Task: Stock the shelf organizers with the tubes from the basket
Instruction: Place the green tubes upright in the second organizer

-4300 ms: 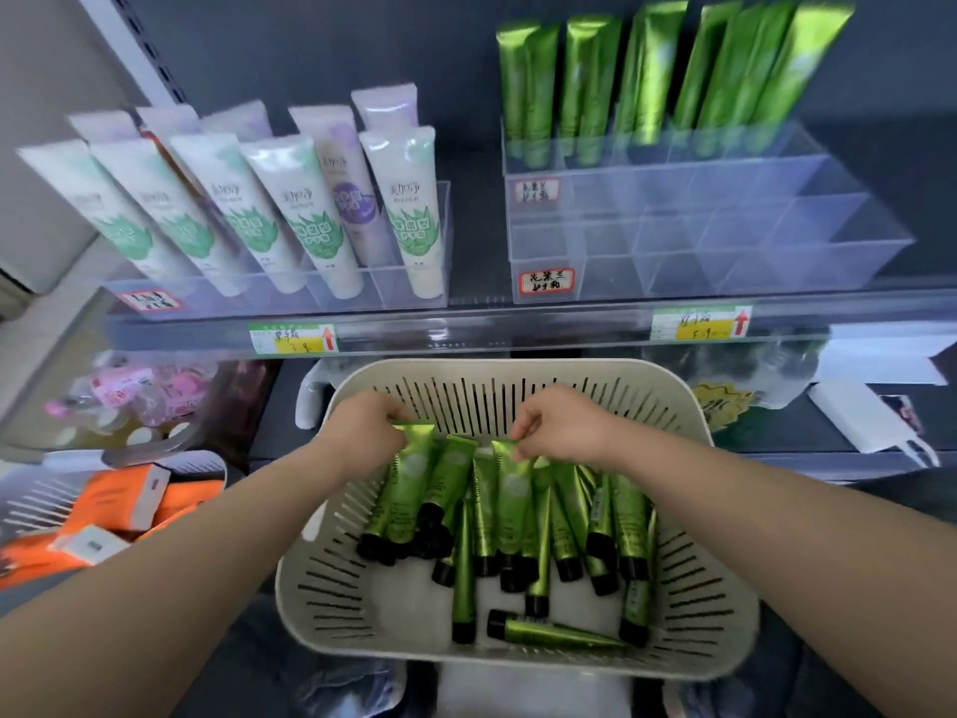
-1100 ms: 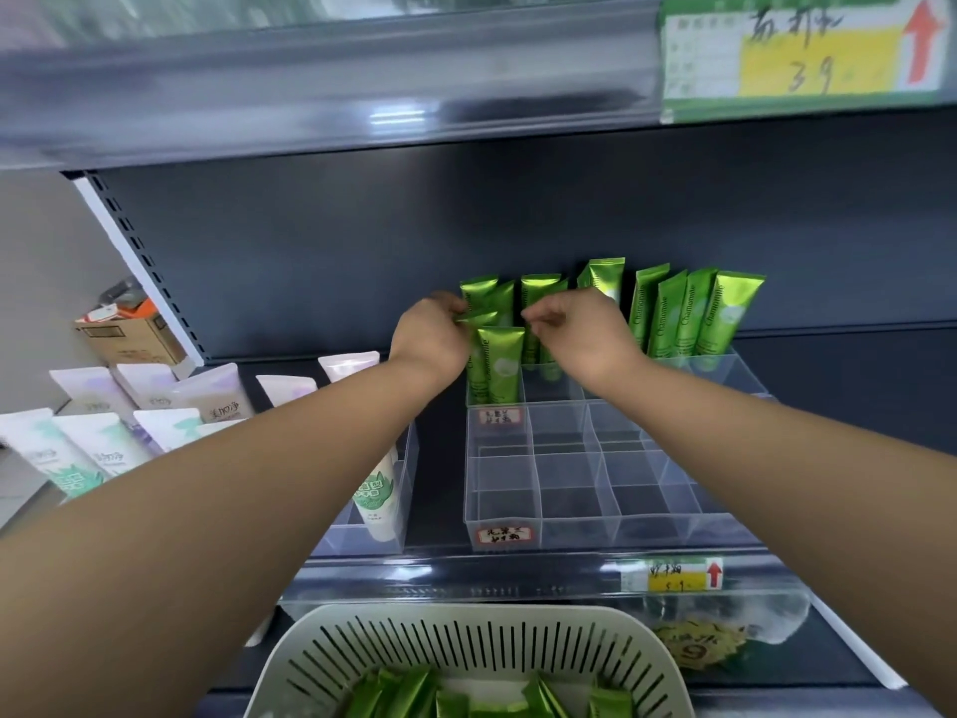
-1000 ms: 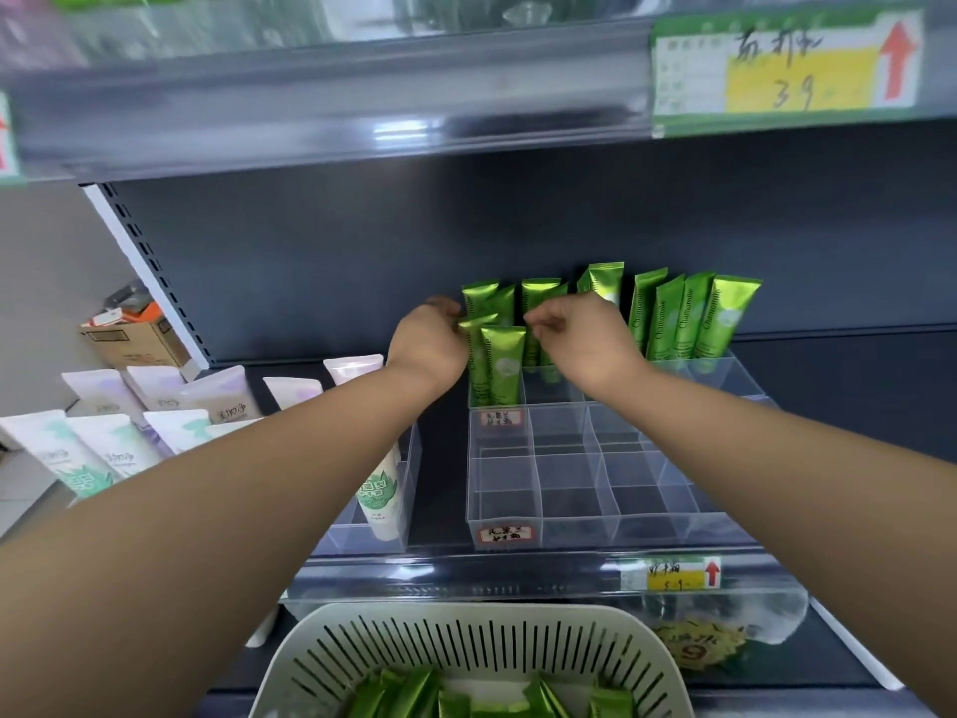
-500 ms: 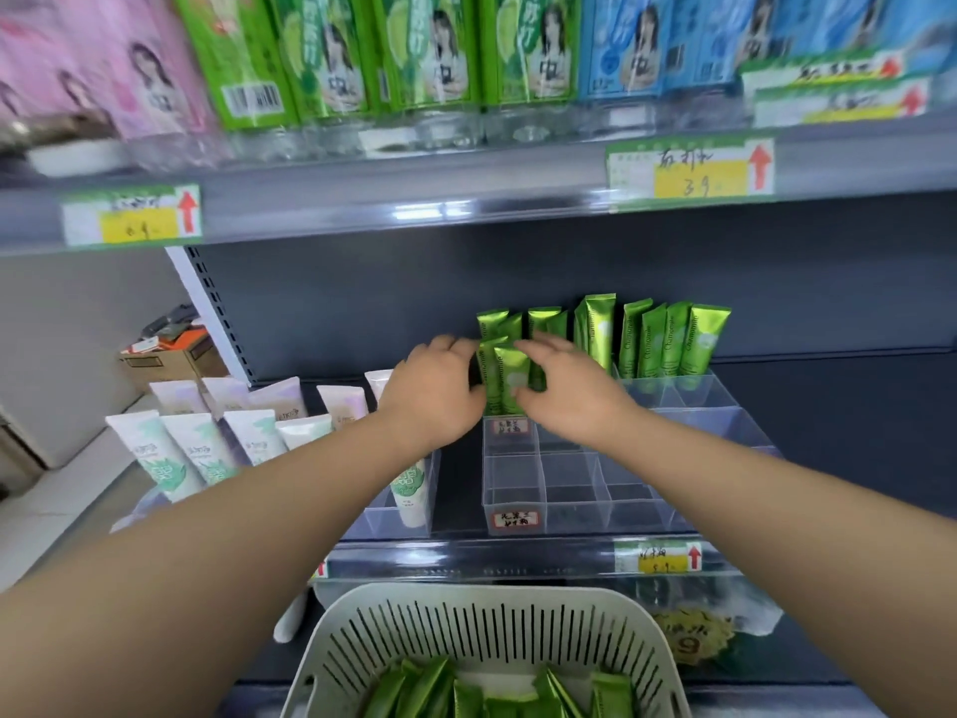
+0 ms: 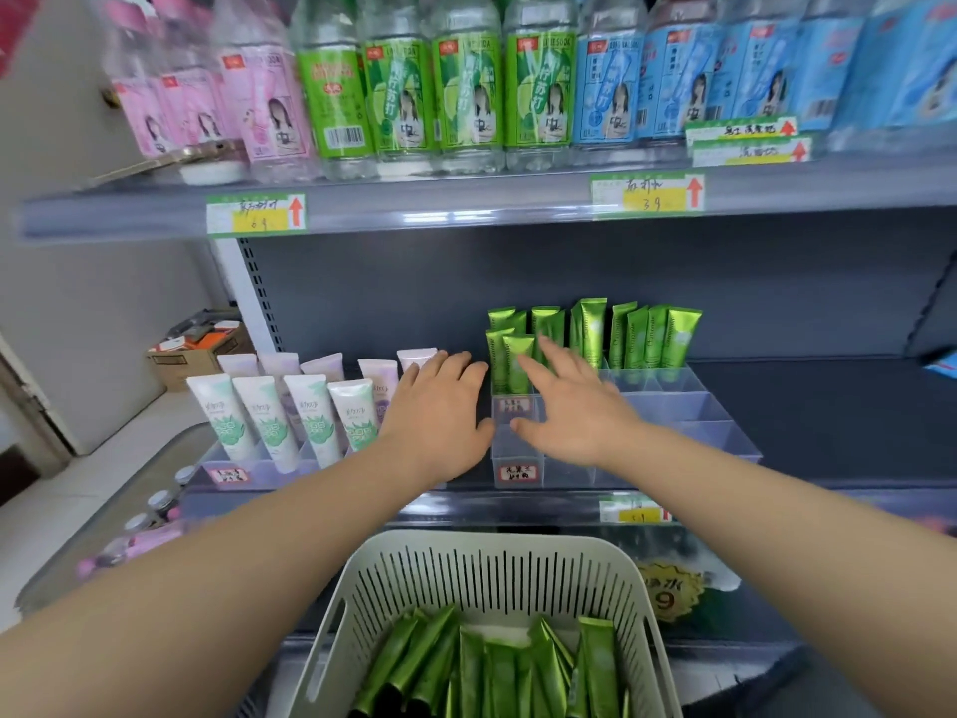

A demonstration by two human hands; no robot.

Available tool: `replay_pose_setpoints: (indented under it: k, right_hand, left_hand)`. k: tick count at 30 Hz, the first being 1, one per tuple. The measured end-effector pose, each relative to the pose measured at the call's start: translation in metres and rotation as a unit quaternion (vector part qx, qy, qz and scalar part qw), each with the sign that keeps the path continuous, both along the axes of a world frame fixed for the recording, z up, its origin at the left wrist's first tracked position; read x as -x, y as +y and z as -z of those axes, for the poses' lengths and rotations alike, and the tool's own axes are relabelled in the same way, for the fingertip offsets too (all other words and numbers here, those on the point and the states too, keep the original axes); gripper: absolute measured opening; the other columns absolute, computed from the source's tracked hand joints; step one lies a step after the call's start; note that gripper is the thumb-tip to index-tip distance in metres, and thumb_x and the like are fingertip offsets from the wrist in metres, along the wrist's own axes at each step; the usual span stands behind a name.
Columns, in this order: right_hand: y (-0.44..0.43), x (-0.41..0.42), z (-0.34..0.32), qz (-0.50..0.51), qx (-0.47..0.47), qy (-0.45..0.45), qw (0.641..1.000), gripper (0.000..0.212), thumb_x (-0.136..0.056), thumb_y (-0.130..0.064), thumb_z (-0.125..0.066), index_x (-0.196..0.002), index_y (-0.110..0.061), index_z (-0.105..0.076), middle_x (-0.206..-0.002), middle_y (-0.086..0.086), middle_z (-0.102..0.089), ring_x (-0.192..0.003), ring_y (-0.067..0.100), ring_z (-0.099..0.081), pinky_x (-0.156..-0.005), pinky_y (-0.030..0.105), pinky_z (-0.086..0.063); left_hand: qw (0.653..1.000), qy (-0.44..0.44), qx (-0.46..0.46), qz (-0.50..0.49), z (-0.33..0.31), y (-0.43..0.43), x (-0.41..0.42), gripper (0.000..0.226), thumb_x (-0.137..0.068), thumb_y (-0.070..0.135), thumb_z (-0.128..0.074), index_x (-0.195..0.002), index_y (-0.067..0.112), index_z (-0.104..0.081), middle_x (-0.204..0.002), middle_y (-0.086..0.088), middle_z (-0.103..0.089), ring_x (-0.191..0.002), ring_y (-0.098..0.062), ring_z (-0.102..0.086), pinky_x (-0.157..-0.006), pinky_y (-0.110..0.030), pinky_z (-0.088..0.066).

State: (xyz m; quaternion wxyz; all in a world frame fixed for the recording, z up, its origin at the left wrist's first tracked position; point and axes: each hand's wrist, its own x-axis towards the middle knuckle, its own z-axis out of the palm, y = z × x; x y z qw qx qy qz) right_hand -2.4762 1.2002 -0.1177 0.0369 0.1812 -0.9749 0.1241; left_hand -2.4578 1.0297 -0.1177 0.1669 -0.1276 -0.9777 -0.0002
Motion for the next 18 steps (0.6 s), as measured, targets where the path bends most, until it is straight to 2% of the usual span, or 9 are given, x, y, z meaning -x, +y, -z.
replay_pose_setpoints:
  k: [11, 18]
  right_hand:
    - [-0.012, -0.061, 0.052, -0.001, 0.017, -0.048, 0.999, 0.083, -0.087, -0.052, -0.05, -0.15, -0.03, 0.0, -0.158, -0.004, 0.011, -0.145, 0.021, 0.005, -0.115, 0.044, -0.013]
    - [-0.017, -0.083, 0.096, -0.011, 0.036, -0.095, 0.995, 0.082, -0.086, -0.047, -0.054, -0.15, -0.024, -0.008, -0.155, 0.0, -0.007, -0.142, 0.025, -0.015, -0.114, 0.041, -0.024]
  left_hand:
    - [0.998, -0.041, -0.037, -0.017, 0.04, -0.017, -0.068, 0.067, -0.086, 0.041, -0.053, -0.143, 0.014, -0.029, -0.147, -0.005, -0.034, -0.134, -0.024, -0.032, -0.109, -0.039, -0.03]
    - [0.993, -0.105, -0.045, -0.022, 0.086, -0.023, -0.085, 0.065, -0.088, 0.037, -0.052, -0.144, 0.013, -0.028, -0.147, -0.005, -0.034, -0.134, -0.023, -0.033, -0.109, -0.037, -0.032]
